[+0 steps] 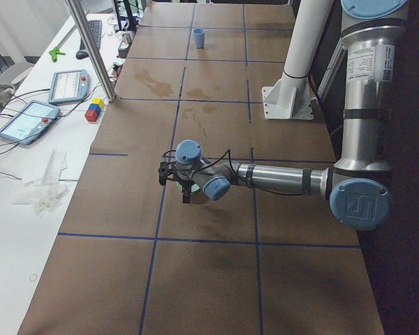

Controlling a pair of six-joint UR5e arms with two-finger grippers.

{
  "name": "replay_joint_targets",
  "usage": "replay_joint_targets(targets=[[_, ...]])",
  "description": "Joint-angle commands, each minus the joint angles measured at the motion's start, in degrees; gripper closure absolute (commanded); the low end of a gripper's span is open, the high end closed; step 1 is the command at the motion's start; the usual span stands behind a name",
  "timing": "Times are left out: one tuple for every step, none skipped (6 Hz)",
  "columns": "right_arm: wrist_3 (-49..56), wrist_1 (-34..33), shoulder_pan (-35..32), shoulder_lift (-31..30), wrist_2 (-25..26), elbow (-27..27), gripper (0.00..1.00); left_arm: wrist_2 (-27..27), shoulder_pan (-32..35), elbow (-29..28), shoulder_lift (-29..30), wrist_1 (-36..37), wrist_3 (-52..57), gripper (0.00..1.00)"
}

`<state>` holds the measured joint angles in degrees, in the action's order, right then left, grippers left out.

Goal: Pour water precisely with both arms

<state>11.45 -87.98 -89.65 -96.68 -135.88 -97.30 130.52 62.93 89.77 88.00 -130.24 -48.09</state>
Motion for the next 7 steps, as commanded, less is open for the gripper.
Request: replay_joint_targets(targets=[[-0.02, 0.00, 0.00, 0.00, 0.00, -0.08, 0.00, -0.61, -2.63, -3.10, 1.28, -2.12, -0.86, 0.00], [-0.02, 0.00, 0.00, 0.00, 0.00, 0.01, 0.00, -0.62, -3.42, -3.80, 1.82, -2.21, -0.86, 0.00], [-0.02, 0.00, 0.00, -0.09, 0.00, 0.01, 0.00, -0.62, -4.30, -3.90, 2.08, -2.21, -0.86, 0.00], [-0.02, 0.00, 0.00, -0.09, 0.00, 0.01, 0.00, -0.62, -5.35, -4.25, 2.17, -2.21, -0.78, 0.00], [0.07, 0.00, 0.00, -0.09, 0.00, 0.01, 0.00, -0.62, -6.15, -4.51, 2.61, -2.21, -0.69, 0.00], [0.07, 0.00, 0.00, -0.18, 0.00, 0.01, 0.00, -0.53, -6.59, -4.69, 2.79, -1.95, -0.86, 0.51], [0.07, 0.00, 0.00, -0.18, 0.00, -0.08, 0.00, -0.27, -6.60, -5.47, 3.74, -1.78, -1.04, 0.95]])
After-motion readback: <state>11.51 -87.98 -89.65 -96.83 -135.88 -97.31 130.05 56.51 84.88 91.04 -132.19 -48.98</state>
